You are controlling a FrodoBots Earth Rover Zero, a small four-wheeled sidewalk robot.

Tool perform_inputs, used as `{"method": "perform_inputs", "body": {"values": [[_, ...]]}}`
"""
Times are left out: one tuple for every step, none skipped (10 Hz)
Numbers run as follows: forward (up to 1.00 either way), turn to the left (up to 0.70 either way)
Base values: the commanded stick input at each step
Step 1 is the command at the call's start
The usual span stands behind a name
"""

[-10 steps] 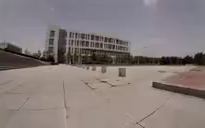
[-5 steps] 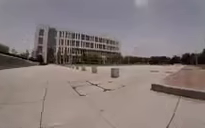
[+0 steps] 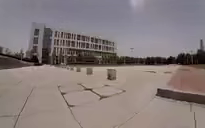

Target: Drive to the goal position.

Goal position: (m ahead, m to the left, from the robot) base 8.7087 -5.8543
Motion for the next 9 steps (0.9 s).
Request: {"method": "perform_inputs", "body": {"values": [[1.0,0.0],[1.0,-0.02],[1.0,-0.04],[1.0,-0.06],[1.0,-0.37],[1.0,-0.37],[1.0,-0.37],[1.0,-0.37],[1.0,-0.37]]}}
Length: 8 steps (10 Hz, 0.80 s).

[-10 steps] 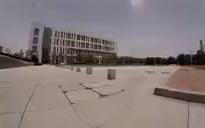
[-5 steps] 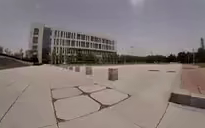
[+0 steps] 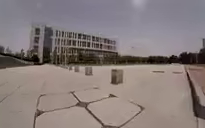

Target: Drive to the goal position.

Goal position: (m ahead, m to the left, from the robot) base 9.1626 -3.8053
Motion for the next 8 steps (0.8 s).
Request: {"method": "perform_inputs", "body": {"values": [[1.0,-0.37],[1.0,-0.37],[1.0,-0.37],[1.0,-0.37],[1.0,-0.37],[1.0,-0.37],[1.0,-0.37],[1.0,-0.37]]}}
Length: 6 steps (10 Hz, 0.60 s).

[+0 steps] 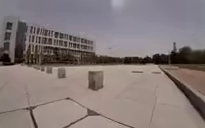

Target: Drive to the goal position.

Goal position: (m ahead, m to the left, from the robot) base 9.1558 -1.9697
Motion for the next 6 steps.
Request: {"method": "perform_inputs", "body": {"values": [[1.0,-0.37],[1.0,-0.37],[1.0,-0.37],[1.0,-0.37],[1.0,-0.37],[1.0,-0.37]]}}
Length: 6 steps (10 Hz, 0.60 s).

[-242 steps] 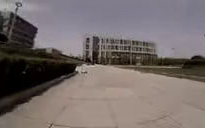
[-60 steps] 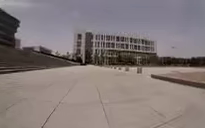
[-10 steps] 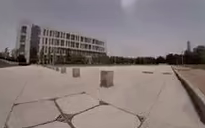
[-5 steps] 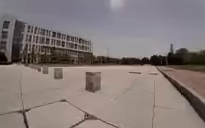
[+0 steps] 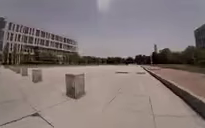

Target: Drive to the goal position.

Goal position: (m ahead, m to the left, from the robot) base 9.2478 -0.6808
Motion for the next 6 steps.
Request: {"method": "perform_inputs", "body": {"values": [[1.0,-0.37],[1.0,-0.37],[1.0,-0.37],[1.0,-0.37],[1.0,-0.37],[1.0,-0.37]]}}
